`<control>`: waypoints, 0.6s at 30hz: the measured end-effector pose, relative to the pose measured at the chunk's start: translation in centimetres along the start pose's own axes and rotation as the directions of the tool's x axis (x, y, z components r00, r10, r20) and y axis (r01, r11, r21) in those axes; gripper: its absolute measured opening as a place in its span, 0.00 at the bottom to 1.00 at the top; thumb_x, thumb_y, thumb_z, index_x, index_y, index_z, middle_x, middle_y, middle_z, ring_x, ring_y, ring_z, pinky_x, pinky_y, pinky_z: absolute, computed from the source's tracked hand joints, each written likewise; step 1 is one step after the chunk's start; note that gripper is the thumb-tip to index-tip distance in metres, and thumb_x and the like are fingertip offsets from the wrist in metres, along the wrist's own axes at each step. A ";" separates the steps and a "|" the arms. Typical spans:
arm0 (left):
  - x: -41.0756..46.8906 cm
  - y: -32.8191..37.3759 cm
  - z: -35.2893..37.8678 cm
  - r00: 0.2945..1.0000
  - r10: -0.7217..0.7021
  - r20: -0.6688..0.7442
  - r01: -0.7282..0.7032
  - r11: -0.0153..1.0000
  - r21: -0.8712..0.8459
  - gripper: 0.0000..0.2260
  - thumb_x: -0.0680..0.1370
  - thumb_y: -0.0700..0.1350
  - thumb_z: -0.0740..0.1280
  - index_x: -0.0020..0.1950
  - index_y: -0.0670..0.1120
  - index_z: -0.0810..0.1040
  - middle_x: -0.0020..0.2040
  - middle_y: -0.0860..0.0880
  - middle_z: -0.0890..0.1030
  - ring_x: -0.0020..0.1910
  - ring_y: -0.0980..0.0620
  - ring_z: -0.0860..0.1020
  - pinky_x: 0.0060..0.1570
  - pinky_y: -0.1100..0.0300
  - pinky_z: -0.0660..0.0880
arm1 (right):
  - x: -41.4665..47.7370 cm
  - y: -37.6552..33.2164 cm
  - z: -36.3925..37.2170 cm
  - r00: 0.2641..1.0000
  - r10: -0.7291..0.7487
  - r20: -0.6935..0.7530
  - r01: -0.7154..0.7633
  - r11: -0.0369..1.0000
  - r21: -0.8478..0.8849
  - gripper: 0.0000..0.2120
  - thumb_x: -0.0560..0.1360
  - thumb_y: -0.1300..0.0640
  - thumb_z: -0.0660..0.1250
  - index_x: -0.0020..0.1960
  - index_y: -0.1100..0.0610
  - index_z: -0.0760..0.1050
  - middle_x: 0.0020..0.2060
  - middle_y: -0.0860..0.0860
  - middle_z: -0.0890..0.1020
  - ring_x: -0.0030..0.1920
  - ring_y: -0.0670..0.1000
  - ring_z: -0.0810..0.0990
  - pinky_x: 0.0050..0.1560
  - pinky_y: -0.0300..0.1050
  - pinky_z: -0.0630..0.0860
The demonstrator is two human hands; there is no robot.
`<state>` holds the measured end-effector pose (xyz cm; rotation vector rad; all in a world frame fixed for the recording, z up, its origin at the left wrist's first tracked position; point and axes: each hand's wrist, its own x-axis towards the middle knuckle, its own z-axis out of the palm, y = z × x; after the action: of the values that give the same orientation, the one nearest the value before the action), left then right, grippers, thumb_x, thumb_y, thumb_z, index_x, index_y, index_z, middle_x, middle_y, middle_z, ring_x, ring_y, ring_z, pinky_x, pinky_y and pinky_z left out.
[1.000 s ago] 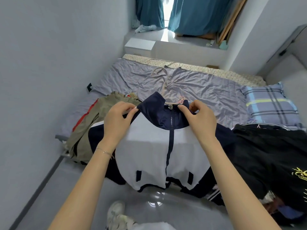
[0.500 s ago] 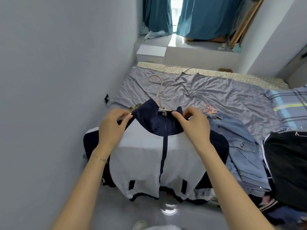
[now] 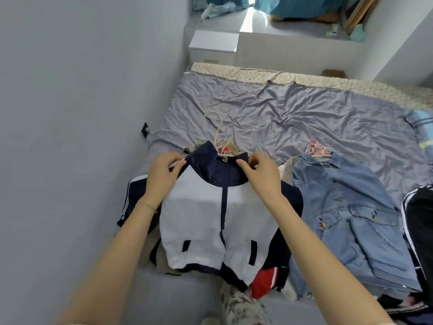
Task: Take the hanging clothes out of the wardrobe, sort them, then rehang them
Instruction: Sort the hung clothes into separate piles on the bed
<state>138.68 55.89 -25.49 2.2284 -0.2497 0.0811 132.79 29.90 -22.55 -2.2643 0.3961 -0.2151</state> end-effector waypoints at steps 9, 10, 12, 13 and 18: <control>14.8 -12.0 13.5 0.965 -0.172 0.199 0.126 0.966 0.226 0.08 0.81 0.45 0.63 0.45 0.44 0.77 0.43 0.48 0.78 0.43 0.47 0.75 0.43 0.53 0.71 | 16.4 11.4 11.5 0.973 0.187 0.131 -0.171 0.977 -0.126 0.18 0.76 0.46 0.68 0.36 0.55 0.66 0.30 0.48 0.74 0.33 0.51 0.72 0.35 0.48 0.69; 15.9 -13.3 14.8 0.962 -0.181 0.204 0.130 0.962 0.239 0.08 0.81 0.45 0.64 0.45 0.44 0.78 0.43 0.47 0.79 0.43 0.47 0.75 0.44 0.52 0.72 | 17.7 12.6 12.8 0.970 0.194 0.145 -0.174 0.975 -0.138 0.18 0.76 0.46 0.68 0.35 0.54 0.65 0.29 0.47 0.73 0.32 0.50 0.71 0.32 0.46 0.66; 17.9 -15.7 17.3 0.962 -0.201 0.184 0.147 0.952 0.269 0.07 0.80 0.44 0.64 0.47 0.43 0.79 0.43 0.46 0.79 0.43 0.46 0.76 0.45 0.49 0.73 | 20.1 14.6 15.2 0.965 0.200 0.168 -0.175 0.973 -0.149 0.18 0.77 0.47 0.67 0.34 0.52 0.64 0.29 0.46 0.72 0.31 0.47 0.69 0.30 0.43 0.62; 18.6 -16.8 18.4 0.961 -0.217 0.171 0.161 0.944 0.289 0.07 0.80 0.44 0.65 0.46 0.43 0.79 0.43 0.45 0.79 0.43 0.45 0.76 0.45 0.48 0.73 | 21.1 15.5 16.3 0.961 0.207 0.185 -0.180 0.972 -0.152 0.16 0.77 0.48 0.67 0.35 0.53 0.66 0.30 0.47 0.73 0.32 0.47 0.70 0.30 0.43 0.62; 21.1 -20.7 22.3 0.936 -0.312 0.166 0.232 0.898 0.375 0.09 0.81 0.44 0.63 0.46 0.40 0.77 0.44 0.43 0.77 0.45 0.42 0.74 0.46 0.44 0.73 | 25.1 19.0 20.8 0.930 0.232 0.285 -0.187 0.967 -0.176 0.08 0.76 0.53 0.69 0.43 0.56 0.73 0.37 0.50 0.78 0.39 0.51 0.76 0.36 0.45 0.70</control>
<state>162.96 47.74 -52.17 2.6090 -0.0381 -0.3032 158.09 23.85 -49.89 -2.3275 0.4982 0.2800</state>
